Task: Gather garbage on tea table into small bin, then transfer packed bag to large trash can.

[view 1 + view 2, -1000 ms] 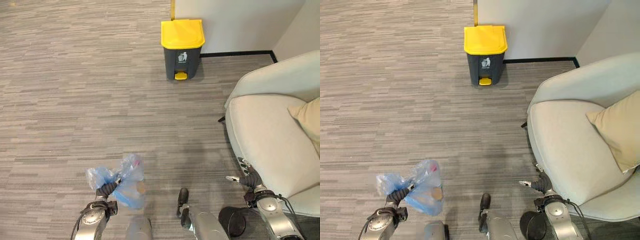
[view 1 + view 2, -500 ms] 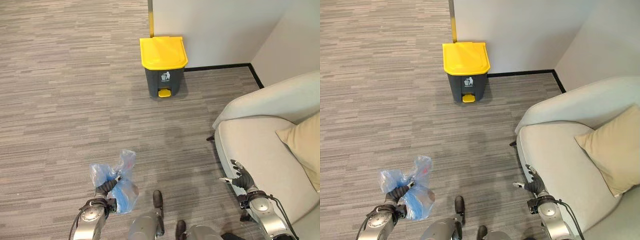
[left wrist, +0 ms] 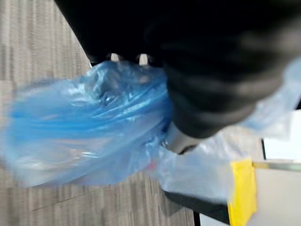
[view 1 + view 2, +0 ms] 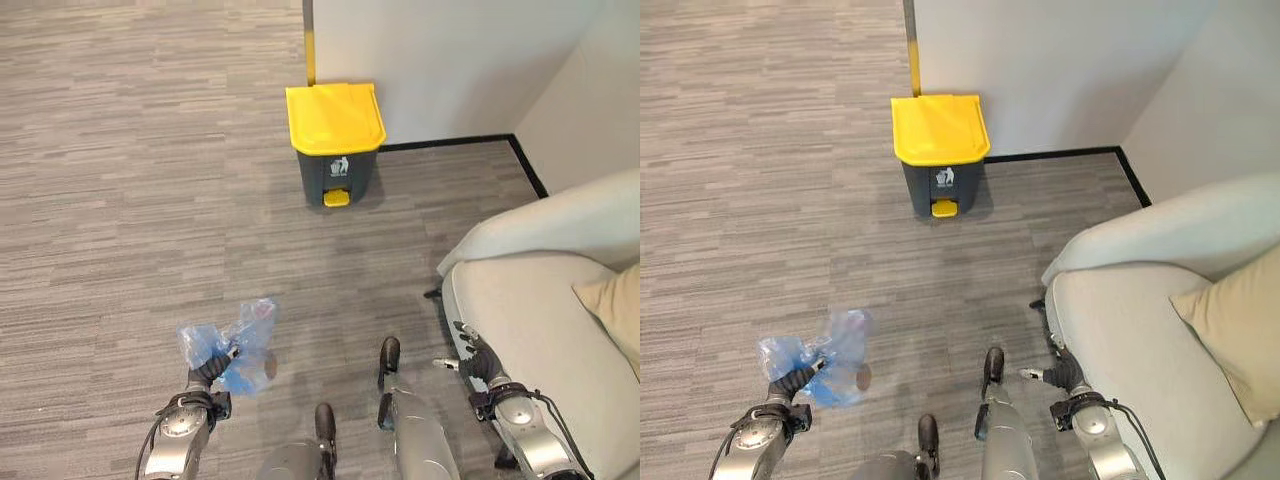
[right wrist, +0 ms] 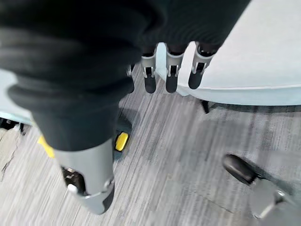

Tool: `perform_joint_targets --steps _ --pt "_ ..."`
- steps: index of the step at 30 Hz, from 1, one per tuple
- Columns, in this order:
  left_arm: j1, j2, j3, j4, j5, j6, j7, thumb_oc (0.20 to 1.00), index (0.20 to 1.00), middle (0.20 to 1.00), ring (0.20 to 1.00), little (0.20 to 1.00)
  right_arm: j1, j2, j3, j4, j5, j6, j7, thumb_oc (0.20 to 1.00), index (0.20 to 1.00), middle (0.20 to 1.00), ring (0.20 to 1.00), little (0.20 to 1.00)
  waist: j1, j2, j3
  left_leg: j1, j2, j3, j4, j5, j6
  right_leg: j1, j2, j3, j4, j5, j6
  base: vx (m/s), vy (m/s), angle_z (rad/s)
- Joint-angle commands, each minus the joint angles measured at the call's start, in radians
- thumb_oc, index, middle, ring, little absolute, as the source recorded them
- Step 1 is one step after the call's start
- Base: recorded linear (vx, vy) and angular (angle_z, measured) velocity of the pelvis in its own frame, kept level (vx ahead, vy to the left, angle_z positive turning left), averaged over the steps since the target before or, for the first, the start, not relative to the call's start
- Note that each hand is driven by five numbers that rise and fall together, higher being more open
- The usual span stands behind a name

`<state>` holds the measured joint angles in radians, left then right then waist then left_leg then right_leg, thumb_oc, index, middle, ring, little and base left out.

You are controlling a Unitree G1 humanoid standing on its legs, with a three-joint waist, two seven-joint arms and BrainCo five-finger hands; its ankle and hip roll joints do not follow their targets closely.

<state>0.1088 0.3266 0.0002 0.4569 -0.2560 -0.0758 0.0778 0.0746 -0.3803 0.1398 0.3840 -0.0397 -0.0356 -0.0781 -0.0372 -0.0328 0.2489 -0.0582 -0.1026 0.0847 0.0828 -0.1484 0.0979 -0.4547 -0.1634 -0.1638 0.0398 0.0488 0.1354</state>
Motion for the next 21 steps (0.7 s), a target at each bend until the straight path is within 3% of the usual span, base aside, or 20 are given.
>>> perform_joint_targets --steps 1,2,3,4,5,8,10,14,15,17,18,20,21 --pt "0.009 0.052 0.004 -0.097 0.012 -0.054 -0.014 0.2 0.2 0.2 0.2 0.2 -0.014 -0.021 -0.041 -0.041 0.006 -0.026 0.0 1.0 1.0 1.0 1.0 1.0 -0.022 -0.006 0.01 0.136 0.044 -0.019 0.021 -0.115 -0.1 0.081 0.009 0.007 0.051 0.023 0.021 0.25 -0.149 0.97" --pt "0.011 0.048 0.001 -0.094 0.018 -0.05 -0.015 0.2 0.2 0.2 0.2 0.2 -0.007 -0.026 -0.043 -0.039 0.001 -0.029 0.0 1.0 1.0 1.0 1.0 1.0 -0.03 0.002 0.004 0.149 0.059 -0.023 0.035 -0.12 -0.115 0.08 0.011 0.01 0.075 0.022 0.012 0.49 -0.34 0.96" --pt "0.022 0.044 -0.002 -0.099 0.021 -0.047 -0.025 0.2 0.2 0.2 0.2 0.2 0.013 -0.028 -0.057 -0.033 0.001 -0.03 -0.002 1.0 1.0 1.0 1.0 1.0 -0.045 0.017 -0.013 0.138 0.113 -0.012 0.103 -0.074 -0.163 0.101 0.022 -0.001 0.101 0.0 -0.009 0.44 -0.367 0.82" --pt "0.022 0.044 -0.006 -0.099 0.02 -0.046 -0.03 0.2 0.2 0.2 0.2 0.2 0.013 -0.032 -0.059 -0.029 0.005 -0.03 -0.005 1.0 1.0 1.0 1.0 1.0 -0.048 0.02 -0.016 0.111 0.133 -0.006 0.164 -0.04 -0.175 0.112 0.024 -0.012 0.104 -0.01 -0.021 0.28 -0.268 0.81" --pt "0.022 0.044 -0.006 -0.099 0.02 -0.046 -0.03 0.2 0.2 0.2 0.2 0.2 0.012 -0.031 -0.059 -0.029 0.005 -0.03 -0.005 1.0 1.0 1.0 1.0 1.0 -0.05 0.017 -0.018 0.107 0.13 -0.008 0.164 -0.036 -0.174 0.109 0.021 -0.012 0.1 -0.007 -0.021 0.14 -0.167 1.09" --pt "0.013 0.04 -0.012 -0.087 0.013 -0.046 -0.031 0.2 0.2 0.2 0.2 0.2 0.016 -0.043 -0.066 -0.021 0.021 -0.033 -0.016 1.0 1.0 1.0 1.0 1.0 -0.058 0.018 -0.03 0.043 0.174 0.006 0.318 0.073 -0.186 0.183 0.064 -0.027 0.083 -0.058 -0.066 0.23 -0.188 0.37" --pt "-0.004 0.038 -0.017 -0.083 0.011 -0.047 -0.028 0.2 0.2 0.2 0.2 0.2 0.008 -0.052 -0.067 -0.016 0.029 -0.034 -0.023 1.0 1.0 1.0 1.0 1.0 -0.054 0.006 -0.022 -0.016 0.176 0.025 0.348 0.058 -0.162 0.221 0.066 -0.021 0.074 -0.081 -0.076 0.25 -0.129 -0.06" --pt "-0.013 0.038 -0.025 -0.071 0.023 -0.048 -0.025 0.2 0.2 0.2 0.2 0.2 -0.001 -0.066 -0.078 -0.012 0.042 -0.037 -0.032 1.0 1.0 1.0 1.0 1.0 -0.041 -0.005 -0.017 -0.107 0.179 0.07 0.239 0.006 -0.149 0.278 0.053 -0.013 0.061 -0.117 -0.067 0.23 -0.022 -0.09" --pt "-0.012 0.039 -0.026 -0.07 0.024 -0.047 -0.023 0.2 0.2 0.2 0.2 0.2 -0.002 -0.066 -0.08 -0.012 0.043 -0.036 -0.033 1.0 1.0 1.0 1.0 1.0 -0.036 -0.006 -0.015 -0.132 0.183 0.071 0.208 0.028 -0.155 0.29 0.053 -0.009 0.057 -0.122 -0.066 0.28 0.05 -0.09" --pt "-0.011 0.04 -0.027 -0.064 0.034 -0.044 -0.015 0.2 0.2 0.2 0.2 0.2 0.001 -0.056 -0.079 0.01 0.048 -0.038 -0.045 1.0 1.0 1.0 1.0 1.0 -0.012 0.0 -0.012 -0.198 0.218 0.073 0.067 0.178 -0.197 0.36 0.067 -0.007 0.032 -0.145 -0.062 0.42 0.145 -0.07" --pt "-0.011 0.039 -0.031 -0.063 0.035 -0.043 -0.013 0.2 0.2 0.2 0.2 0.2 0.007 -0.046 -0.082 0.018 0.05 -0.036 -0.048 1.0 1.0 1.0 1.0 1.0 -0.01 0.002 -0.019 -0.219 0.239 0.098 0.037 0.219 -0.208 0.398 0.066 -0.007 0.025 -0.162 -0.057 0.34 0.15 -0.23" --pt "-0.009 0.041 -0.031 -0.066 0.036 -0.042 -0.012 0.2 0.2 0.2 0.2 0.2 0.013 -0.042 -0.084 0.018 0.047 -0.033 -0.048 1.0 1.0 1.0 1.0 1.0 -0.008 0.0 -0.02 -0.22 0.243 0.112 0.04 0.225 -0.21 0.417 0.063 -0.004 0.029 -0.174 -0.056 0.36 0.255 -0.2" --pt "0.01 0.046 -0.025 -0.085 0.044 -0.038 -0.022 0.2 0.2 0.2 0.2 0.2 0.017 -0.033 -0.087 0.015 0.026 -0.026 -0.039 1.0 1.0 1.0 1.0 1.0 -0.007 0.002 -0.035 -0.19 0.232 0.114 0.044 0.19 -0.197 0.457 0.041 0.012 0.042 -0.193 -0.039 0.52 0.442 -0.28"
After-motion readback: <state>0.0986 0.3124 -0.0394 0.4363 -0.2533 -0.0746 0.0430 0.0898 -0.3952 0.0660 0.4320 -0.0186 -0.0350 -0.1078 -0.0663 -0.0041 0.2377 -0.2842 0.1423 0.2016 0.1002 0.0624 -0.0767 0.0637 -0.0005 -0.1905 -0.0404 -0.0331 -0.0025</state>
